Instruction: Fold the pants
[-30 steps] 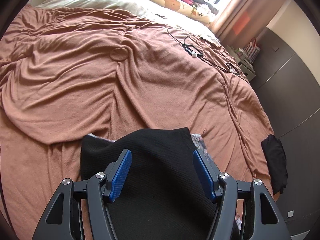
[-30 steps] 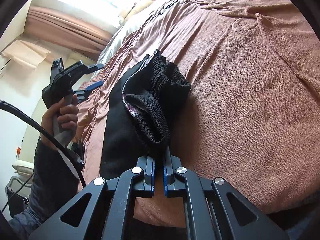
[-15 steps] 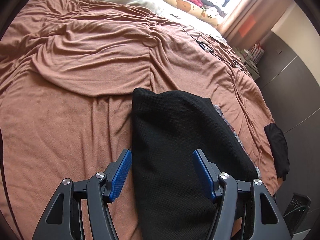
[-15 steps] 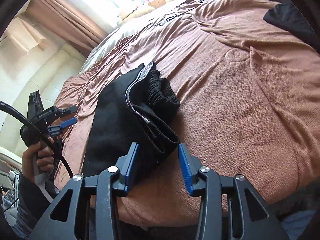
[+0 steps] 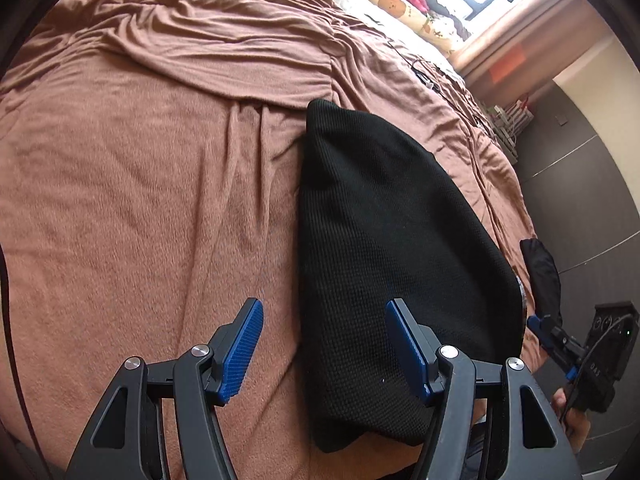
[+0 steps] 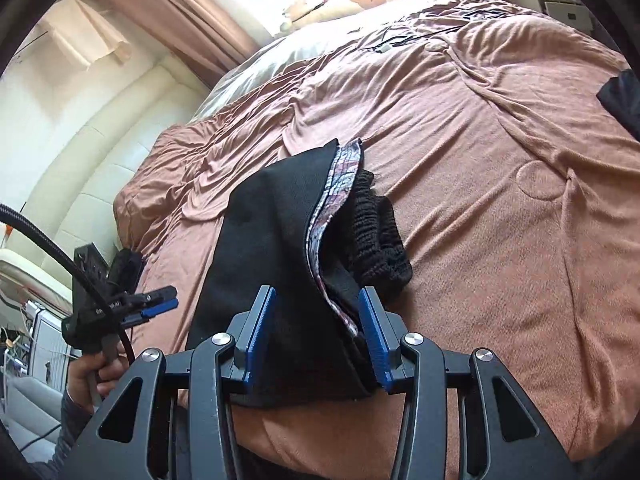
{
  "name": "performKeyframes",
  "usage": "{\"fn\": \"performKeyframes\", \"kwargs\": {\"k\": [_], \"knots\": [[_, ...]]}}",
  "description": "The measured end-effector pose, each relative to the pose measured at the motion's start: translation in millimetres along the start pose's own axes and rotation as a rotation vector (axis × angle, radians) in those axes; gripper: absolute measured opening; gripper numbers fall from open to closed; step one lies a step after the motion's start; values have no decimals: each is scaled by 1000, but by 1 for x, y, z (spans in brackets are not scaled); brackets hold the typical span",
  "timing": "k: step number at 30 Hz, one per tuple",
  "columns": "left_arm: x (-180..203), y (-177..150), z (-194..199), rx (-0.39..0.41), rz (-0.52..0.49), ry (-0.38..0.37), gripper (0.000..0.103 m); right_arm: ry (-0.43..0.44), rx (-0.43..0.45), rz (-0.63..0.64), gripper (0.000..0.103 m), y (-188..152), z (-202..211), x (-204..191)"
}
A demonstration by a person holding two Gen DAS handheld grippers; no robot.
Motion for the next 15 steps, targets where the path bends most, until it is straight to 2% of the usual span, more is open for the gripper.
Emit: {"fn": "performKeyframes", "kwargs": {"k": [9, 14, 15], "knots": [[-10, -31, -11, -27, 72, -29, 66, 118, -146, -14, 41, 31, -54, 4], [-11, -45, -17, -46, 106, -58, 66, 164, -180, -14, 41, 45, -77, 3], [-11, -47, -17, -45, 109, -64, 66, 160, -180, -10, 35, 48, -80, 5]]}}
Point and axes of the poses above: each gripper's, at about its wrist camera, not at the fingertips, and z roughly against the way its jaws point, x to its right, y to its top, the point moved 7 cm from there along -z, roughly the way its jaws point, and after that the axes turned 10 degrees about -y, right-handed, at the moved point
